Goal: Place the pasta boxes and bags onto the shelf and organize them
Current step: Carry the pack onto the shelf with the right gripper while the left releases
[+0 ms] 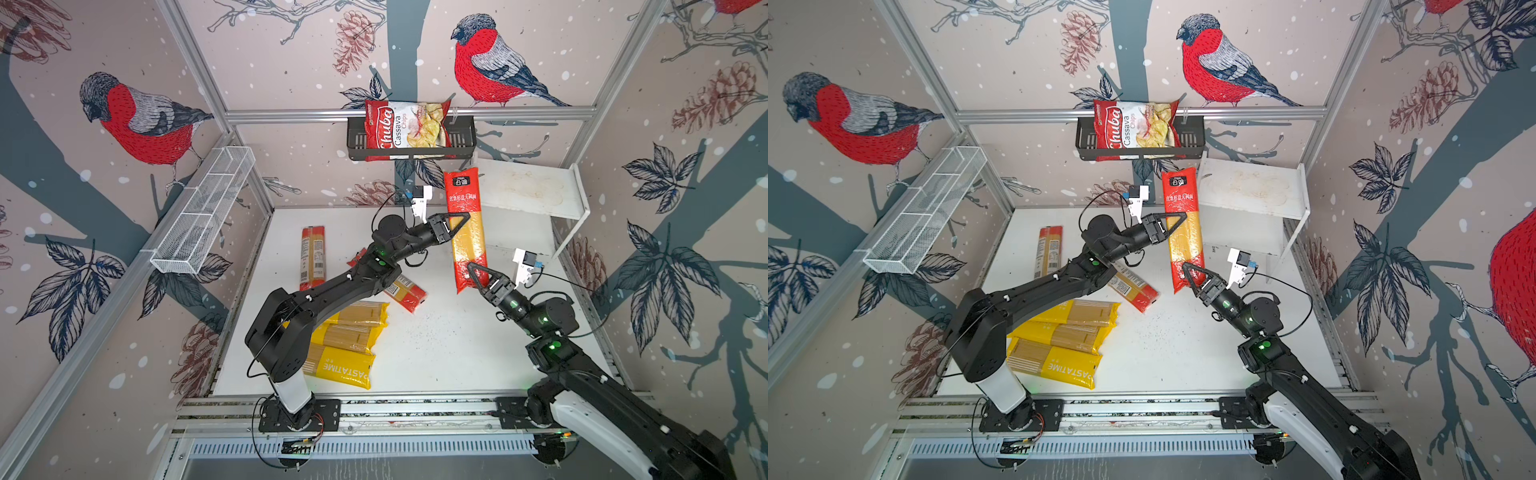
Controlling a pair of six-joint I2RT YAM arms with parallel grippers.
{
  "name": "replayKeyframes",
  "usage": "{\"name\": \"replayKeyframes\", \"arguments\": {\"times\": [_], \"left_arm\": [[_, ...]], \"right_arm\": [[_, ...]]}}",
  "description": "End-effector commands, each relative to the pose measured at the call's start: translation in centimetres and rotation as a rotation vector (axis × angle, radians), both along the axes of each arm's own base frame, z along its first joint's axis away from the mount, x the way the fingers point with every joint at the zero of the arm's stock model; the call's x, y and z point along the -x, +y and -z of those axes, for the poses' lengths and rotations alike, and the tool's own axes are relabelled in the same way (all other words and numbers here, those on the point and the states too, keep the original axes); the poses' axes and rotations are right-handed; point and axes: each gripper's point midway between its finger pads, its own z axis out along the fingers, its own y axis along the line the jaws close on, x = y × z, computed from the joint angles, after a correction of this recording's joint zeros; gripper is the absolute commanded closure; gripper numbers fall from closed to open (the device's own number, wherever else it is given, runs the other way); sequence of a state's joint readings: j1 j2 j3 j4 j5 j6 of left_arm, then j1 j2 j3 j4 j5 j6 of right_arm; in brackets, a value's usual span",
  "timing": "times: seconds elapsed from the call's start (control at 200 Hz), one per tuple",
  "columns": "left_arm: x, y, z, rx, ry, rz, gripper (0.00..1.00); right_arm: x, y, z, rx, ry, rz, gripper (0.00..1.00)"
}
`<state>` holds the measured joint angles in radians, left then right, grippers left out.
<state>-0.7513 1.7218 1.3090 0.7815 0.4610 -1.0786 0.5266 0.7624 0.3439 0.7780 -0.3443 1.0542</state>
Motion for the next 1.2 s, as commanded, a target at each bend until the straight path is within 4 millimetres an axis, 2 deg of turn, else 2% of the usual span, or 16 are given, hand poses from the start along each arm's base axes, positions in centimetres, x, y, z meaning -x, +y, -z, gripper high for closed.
{"name": "replayKeyframes", "arguments": {"times": [0.0,0.09,0.2,0.36,0.42,0.555,0.695,0.82,0.936,1.051,1.196], "left_arm": [[0.8,0.4,-3.5,0.099,-0.092,0.007,0.93],[0.6,0.3,-4.0,0.093,-0.100,0.003,0.89],[0.2,-0.1,-4.7,0.088,-0.106,0.006,0.82],[-0.3,-0.5,-5.3,0.090,-0.111,0.010,0.70],[-0.5,-0.4,-5.3,0.085,-0.107,0.006,0.63],[-1.1,0.7,-5.1,0.082,-0.102,-0.022,0.48],[-1.4,1.9,-4.2,0.068,-0.084,-0.061,0.36],[-1.1,2.5,-2.6,0.029,-0.070,-0.081,0.34],[-0.5,3.5,-1.3,0.011,-0.054,-0.111,0.35],[0.2,4.4,0.8,-0.014,-0.024,-0.135,0.35],[1.0,5.0,2.4,-0.046,-0.012,-0.158,0.35]], "right_arm": [[0.9,-0.1,-3.1,-0.063,-0.104,-0.022,0.53],[0.8,-0.6,-3.6,-0.077,-0.116,0.007,0.66],[0.5,-1.1,-4.6,-0.088,-0.134,0.034,0.78],[-0.1,-1.8,-6.2,-0.103,-0.148,0.064,0.83],[-0.5,-2.2,-6.6,-0.112,-0.144,0.080,0.84],[-1.1,-2.9,-7.9,-0.116,-0.138,0.111,0.87],[-2.4,-3.7,-8.5,-0.133,-0.093,0.158,0.88],[-4.2,-4.5,-9.1,-0.160,-0.025,0.213,0.89],[-6.9,-5.3,-9.3,-0.102,0.087,0.300,0.89],[-8.9,-5.9,-10.1,-0.103,0.145,0.330,0.88],[-11.9,-6.1,-9.4,-0.094,0.233,0.323,0.88]]}}
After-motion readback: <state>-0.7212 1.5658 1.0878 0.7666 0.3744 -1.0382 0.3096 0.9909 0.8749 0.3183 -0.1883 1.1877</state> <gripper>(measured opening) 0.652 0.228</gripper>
